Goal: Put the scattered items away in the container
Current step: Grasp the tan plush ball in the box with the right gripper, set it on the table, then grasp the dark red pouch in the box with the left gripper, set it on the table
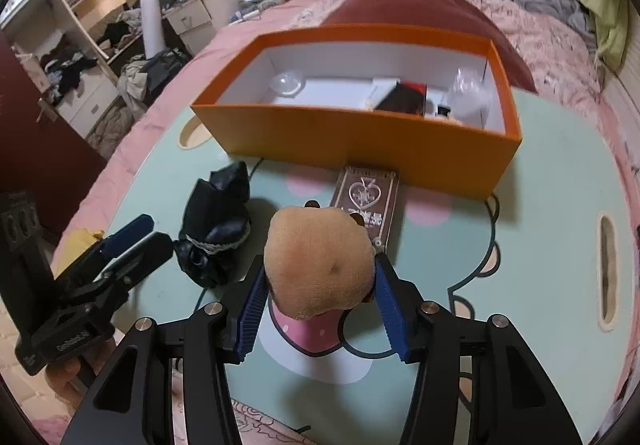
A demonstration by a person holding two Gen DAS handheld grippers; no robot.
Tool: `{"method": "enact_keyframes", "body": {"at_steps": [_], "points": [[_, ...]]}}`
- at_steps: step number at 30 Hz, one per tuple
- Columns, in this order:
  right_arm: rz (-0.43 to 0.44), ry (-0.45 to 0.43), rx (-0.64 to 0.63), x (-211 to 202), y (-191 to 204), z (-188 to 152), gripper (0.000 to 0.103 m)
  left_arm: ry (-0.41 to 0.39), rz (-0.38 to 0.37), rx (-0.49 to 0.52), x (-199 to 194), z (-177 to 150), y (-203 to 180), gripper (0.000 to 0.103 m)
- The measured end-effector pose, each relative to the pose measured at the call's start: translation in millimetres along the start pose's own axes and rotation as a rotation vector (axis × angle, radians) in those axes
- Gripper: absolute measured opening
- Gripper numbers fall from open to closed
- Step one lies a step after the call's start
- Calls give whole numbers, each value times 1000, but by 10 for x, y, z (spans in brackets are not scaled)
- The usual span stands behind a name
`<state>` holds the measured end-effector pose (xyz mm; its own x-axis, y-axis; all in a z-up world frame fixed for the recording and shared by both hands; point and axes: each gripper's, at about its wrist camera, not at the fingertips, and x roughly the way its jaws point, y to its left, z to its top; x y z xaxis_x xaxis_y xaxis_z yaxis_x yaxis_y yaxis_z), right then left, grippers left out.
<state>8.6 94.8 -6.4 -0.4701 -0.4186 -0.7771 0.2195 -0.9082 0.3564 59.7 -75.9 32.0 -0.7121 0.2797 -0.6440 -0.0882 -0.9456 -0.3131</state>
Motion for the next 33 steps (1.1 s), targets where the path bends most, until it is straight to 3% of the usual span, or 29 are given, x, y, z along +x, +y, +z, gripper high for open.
{"method": "enact_keyframes", "body": {"at_steps": [3,7,9,11,14,17,21,24,27,31,33], "points": [[45,-17,48,-43,-76,-23,55,0,-3,-2,-3,-1,7,79],[74,-59,60,-192,-123,-86,70,2,-3,-5,1,8,10,79],[73,-91,69,-276,-130,-111,70,2,-1,0,-1,21,-4,79],[15,-148,74,-348,-161,-143,73,-3,4,14,-14,43,-31,79],[-156,-225,52,-349,-149,-212,73,-25,17,25,-56,110,-74,79],[-165,-259,103,-253,-207,-293,73,-16,5,39,-59,227,-124,79],[-173,-217,143,-127,-264,-309,73,24,-18,127,27,599,-374,79],[-192,-241,183,-156,-325,-343,73,78,-63,225,249,934,-685,79],[-174,-282,231,-233,-414,-405,73,208,-95,268,686,1199,-977,78],[-157,-272,245,-225,-446,-433,73,366,-25,307,1314,1294,-1242,65],[-151,-265,235,-214,-431,-440,73,424,-19,309,1528,1273,-1314,64]]}}
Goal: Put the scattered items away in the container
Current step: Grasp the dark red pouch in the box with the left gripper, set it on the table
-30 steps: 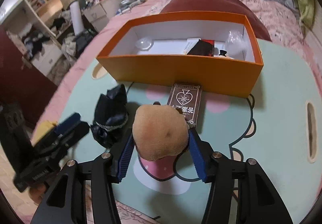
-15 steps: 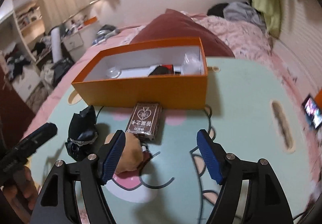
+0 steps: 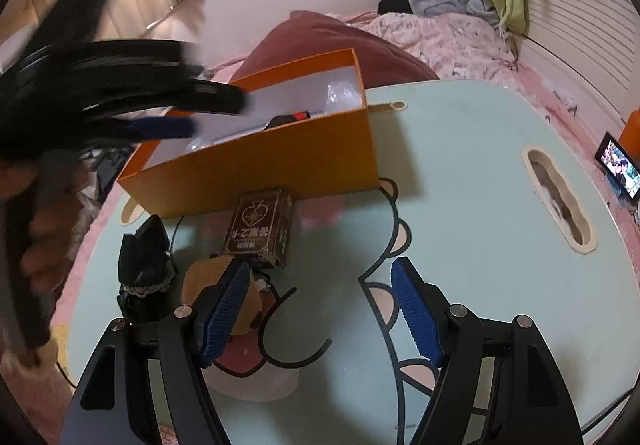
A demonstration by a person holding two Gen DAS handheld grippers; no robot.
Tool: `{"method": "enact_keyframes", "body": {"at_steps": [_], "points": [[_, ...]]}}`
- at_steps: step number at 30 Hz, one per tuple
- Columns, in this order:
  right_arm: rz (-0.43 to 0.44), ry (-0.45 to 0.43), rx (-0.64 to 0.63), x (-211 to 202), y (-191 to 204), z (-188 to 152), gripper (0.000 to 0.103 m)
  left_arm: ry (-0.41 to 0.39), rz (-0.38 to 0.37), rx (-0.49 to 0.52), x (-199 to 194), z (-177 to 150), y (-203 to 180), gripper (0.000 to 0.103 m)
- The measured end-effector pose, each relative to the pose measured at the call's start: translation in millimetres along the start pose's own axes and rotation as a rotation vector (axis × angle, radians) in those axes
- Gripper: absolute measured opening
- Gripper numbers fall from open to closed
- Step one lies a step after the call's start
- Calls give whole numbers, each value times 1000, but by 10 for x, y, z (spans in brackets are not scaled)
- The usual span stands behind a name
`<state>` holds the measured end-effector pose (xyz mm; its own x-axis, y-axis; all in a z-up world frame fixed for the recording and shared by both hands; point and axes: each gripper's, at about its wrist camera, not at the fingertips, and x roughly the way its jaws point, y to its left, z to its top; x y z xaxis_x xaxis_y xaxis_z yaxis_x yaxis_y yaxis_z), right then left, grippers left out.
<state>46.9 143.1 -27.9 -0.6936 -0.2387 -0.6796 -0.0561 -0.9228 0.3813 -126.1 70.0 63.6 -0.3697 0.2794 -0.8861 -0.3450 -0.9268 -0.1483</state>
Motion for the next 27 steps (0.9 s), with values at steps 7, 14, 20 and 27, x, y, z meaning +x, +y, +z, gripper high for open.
{"method": "enact_keyframes", "body": {"at_steps": [7,14,20,27], "points": [[24,14,-9,23,12,-27,73,77,12,41,334,38,-123,38],[38,31,1,34,15,-51,73,40,-7,19,261,44,-28,29],[40,32,0,36,15,-52,73,-176,-152,-26,-643,-29,153,28],[50,42,-5,42,4,-60,73,-283,-191,10,-1243,-760,288,29]]}}
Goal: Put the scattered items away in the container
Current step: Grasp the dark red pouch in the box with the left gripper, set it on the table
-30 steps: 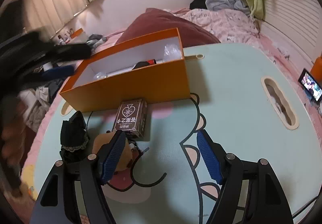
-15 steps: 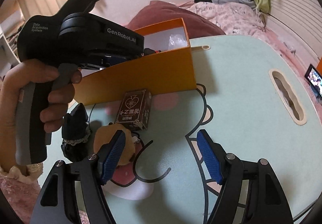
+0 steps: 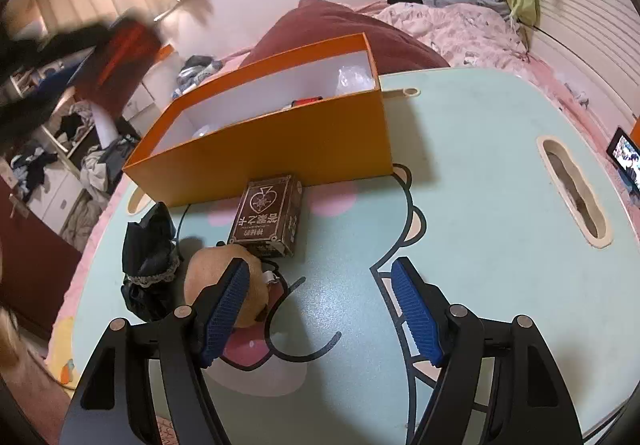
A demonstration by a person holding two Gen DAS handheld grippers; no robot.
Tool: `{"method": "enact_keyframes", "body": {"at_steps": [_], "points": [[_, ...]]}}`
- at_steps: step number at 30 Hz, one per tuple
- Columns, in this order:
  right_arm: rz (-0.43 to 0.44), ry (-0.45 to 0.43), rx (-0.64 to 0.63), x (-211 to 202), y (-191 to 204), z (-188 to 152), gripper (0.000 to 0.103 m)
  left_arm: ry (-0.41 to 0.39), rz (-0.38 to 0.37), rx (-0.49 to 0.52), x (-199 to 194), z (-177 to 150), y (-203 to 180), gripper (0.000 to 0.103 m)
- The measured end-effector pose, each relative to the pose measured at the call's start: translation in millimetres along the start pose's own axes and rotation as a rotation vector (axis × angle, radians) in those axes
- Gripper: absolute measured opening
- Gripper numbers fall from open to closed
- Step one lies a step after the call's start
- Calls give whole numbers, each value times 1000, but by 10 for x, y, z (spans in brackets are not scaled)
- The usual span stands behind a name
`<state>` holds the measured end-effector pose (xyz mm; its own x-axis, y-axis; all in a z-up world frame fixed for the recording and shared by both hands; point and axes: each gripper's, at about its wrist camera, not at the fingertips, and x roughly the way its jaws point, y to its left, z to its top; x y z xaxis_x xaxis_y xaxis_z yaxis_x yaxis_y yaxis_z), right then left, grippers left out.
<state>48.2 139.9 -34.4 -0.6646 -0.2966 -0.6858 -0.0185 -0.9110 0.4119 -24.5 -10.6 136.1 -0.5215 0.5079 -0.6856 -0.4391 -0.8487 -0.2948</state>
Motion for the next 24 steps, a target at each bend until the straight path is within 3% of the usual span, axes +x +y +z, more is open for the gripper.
{"method": "enact_keyframes", "body": {"at_steps": [4,9,14,16,18,20,24], "points": [[1,4,0,-4,7,-14,73,73,-92,-51,129,-471,145,29],[2,5,-1,-4,7,-18,73,109,-34,-76,352,-832,282,29],[2,4,-3,-18,9,-21,73,77,-72,-142,370,-888,408,30],[4,6,-4,-16,8,-20,73,46,-46,-144,341,-913,434,40],[6,6,-5,-24,9,-23,73,-5,-25,-150,252,-964,433,58],[13,1,-12,-37,24,-24,73,-63,-37,-156,130,-1015,419,67],[50,-47,-32,-121,69,18,73,-104,-81,-144,-16,-1143,421,72]]}}
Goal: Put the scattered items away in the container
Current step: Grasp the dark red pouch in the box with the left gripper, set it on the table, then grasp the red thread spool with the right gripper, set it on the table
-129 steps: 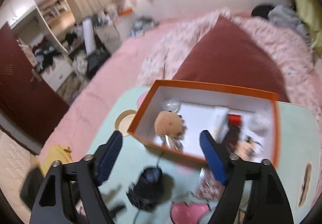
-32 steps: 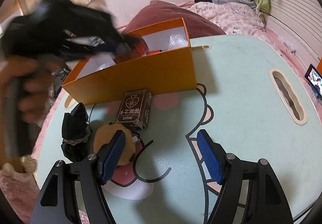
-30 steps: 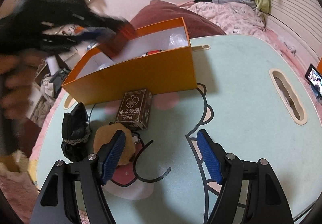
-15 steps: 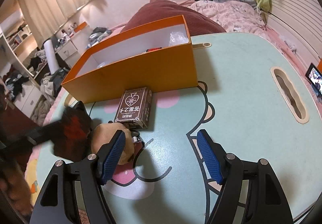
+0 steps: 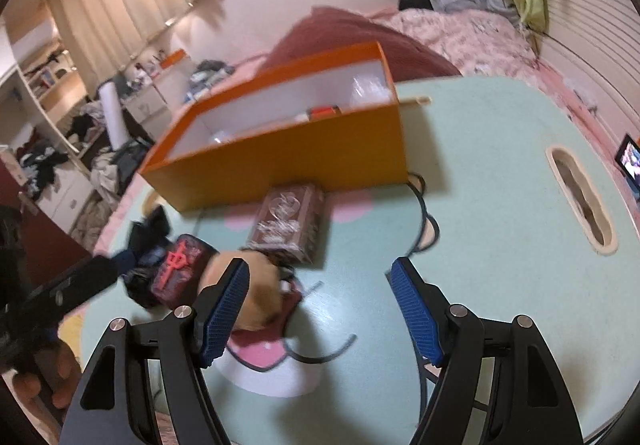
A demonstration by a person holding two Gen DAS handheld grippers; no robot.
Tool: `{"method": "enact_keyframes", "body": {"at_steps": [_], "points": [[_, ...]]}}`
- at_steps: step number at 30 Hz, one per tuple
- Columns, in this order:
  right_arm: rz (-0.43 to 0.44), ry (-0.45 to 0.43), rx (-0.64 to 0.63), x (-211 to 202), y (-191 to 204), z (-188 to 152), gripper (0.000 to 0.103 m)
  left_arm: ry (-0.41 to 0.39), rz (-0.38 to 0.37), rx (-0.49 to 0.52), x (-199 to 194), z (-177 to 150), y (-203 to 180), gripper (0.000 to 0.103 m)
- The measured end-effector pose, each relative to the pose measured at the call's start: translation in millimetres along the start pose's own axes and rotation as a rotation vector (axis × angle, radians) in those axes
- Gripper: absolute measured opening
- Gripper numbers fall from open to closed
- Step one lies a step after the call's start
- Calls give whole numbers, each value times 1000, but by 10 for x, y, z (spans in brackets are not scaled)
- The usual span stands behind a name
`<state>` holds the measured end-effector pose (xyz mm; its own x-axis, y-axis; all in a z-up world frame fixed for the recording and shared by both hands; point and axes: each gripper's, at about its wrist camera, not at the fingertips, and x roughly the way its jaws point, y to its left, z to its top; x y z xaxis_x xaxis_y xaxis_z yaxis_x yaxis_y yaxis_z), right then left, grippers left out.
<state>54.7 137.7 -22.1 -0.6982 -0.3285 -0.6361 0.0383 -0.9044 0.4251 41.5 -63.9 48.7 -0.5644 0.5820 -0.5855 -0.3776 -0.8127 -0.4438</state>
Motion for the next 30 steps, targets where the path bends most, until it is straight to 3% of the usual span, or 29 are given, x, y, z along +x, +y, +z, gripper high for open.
{"method": "enact_keyframes", "body": {"at_steps": [4,7,12,16,17,21,27,30], "points": [[-20,-118,-37,-237,129,260,73,-17,92,22,-42,-122,16,72],[-19,-116,-118,-286,321,628,78,-13,76,8,-12,-148,48,72],[-74,89,-182,316,555,1330,77,-21,74,30,-38,-194,31,72],[-173,269,-126,997,360,1559,44,-13,68,17,-57,-206,76,72],[-202,307,-116,1145,298,1588,43,-15,63,9,-66,-204,98,72],[-230,350,-71,1336,156,1604,43,-25,50,2,-95,-208,99,72],[-236,399,-95,1424,245,1643,45,-21,49,2,-87,-206,94,72],[-282,436,-135,1510,298,1626,45,-21,52,5,-80,-199,92,72]]}}
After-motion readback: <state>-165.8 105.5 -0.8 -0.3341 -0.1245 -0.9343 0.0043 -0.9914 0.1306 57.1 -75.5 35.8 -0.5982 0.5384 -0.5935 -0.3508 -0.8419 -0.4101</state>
